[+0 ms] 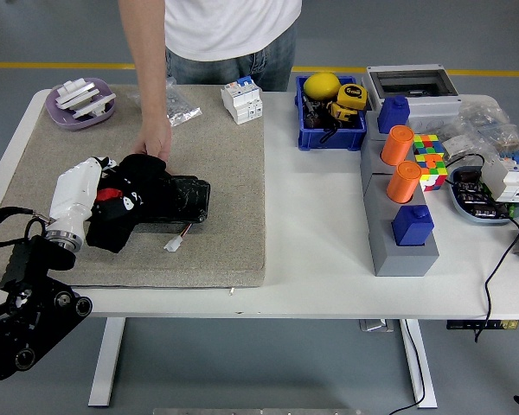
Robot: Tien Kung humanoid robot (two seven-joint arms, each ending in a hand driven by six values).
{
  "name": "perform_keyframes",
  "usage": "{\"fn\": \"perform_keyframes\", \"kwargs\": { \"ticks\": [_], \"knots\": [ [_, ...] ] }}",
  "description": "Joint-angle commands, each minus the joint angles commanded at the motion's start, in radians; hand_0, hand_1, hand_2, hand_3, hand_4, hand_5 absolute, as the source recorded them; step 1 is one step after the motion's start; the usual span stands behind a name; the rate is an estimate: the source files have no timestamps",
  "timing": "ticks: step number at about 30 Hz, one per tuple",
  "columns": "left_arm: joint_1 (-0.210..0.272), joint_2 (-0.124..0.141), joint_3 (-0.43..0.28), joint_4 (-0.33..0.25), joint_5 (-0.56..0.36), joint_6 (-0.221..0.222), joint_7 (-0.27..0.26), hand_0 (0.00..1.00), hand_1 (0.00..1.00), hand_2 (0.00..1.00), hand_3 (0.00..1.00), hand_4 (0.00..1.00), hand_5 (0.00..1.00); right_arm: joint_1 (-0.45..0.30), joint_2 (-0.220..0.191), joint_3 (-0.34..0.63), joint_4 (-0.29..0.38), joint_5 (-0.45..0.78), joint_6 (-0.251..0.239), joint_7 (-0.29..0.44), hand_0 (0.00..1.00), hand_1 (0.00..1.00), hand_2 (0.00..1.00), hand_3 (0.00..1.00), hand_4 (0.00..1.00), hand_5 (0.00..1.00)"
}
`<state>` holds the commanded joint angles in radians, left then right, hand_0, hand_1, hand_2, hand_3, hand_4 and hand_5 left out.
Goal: Pick the rag up,wipe the panel,place it on the desk
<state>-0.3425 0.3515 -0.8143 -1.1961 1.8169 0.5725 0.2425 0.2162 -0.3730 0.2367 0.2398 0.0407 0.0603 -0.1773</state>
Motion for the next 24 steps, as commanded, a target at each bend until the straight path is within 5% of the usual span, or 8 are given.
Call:
{"fn": "perform_keyframes", "kwargs": {
  "ticks": [24],
  "knots": [
    [-0.033, -0.046, 0.19, -0.083, 0.039, -0.008, 0.043, 0.292, 0.141, 0.455, 0.403, 0.08, 0.002, -0.001, -0.001, 0.004, 0.001, -0.006, 0.001, -0.003, 0.714, 0.665, 0.693, 0.641, 0.998, 0.567]
  ]
}}
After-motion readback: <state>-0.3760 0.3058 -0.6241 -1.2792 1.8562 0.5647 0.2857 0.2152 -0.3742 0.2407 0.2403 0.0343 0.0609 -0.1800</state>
